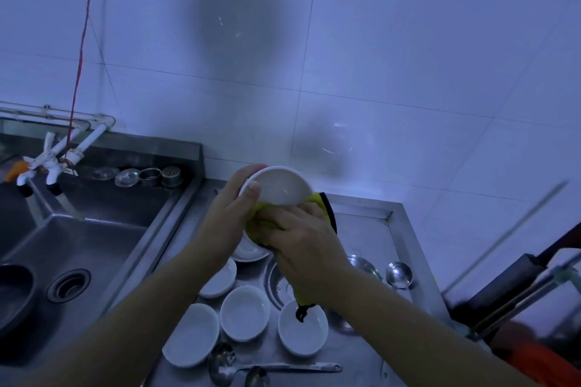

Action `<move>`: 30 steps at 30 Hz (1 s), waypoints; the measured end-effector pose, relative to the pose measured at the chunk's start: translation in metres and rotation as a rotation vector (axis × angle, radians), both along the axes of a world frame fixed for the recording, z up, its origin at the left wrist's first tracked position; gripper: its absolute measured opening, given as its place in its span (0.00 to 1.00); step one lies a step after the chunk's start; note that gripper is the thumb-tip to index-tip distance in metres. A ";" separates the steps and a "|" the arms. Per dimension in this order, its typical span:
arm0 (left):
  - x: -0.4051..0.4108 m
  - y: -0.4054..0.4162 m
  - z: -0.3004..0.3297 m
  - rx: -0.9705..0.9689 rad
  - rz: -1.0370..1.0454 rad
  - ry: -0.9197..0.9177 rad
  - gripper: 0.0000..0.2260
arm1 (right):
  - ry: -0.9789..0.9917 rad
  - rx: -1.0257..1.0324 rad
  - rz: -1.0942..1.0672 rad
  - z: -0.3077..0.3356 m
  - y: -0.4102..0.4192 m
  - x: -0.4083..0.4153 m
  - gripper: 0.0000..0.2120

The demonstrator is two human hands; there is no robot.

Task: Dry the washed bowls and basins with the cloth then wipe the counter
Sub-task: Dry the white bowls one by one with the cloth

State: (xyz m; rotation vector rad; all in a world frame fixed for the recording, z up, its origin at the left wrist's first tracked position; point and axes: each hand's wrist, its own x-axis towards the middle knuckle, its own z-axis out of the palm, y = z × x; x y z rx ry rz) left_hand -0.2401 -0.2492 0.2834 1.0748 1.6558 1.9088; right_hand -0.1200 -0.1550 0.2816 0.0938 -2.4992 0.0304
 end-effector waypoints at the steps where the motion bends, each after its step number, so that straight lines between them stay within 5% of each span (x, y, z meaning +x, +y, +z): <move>1: -0.003 -0.001 0.001 -0.010 -0.013 0.022 0.12 | -0.024 0.056 0.020 0.001 0.005 0.004 0.14; 6: -0.002 -0.001 0.006 -0.114 -0.059 0.055 0.12 | -0.067 0.372 0.019 0.008 0.030 0.012 0.10; 13: 0.002 0.006 0.010 -0.168 -0.195 0.079 0.16 | 0.029 0.320 -0.040 0.012 0.031 -0.003 0.12; 19: -0.005 0.006 0.008 -0.150 -0.191 0.022 0.15 | -0.072 0.510 -0.038 0.011 0.043 0.001 0.18; 24: -0.007 0.010 0.007 -0.106 -0.009 0.068 0.12 | 0.036 0.323 -0.153 0.003 0.037 0.004 0.16; 30: 0.003 0.018 0.001 -0.022 0.192 0.079 0.12 | 0.051 -0.142 -0.206 -0.021 0.001 0.010 0.21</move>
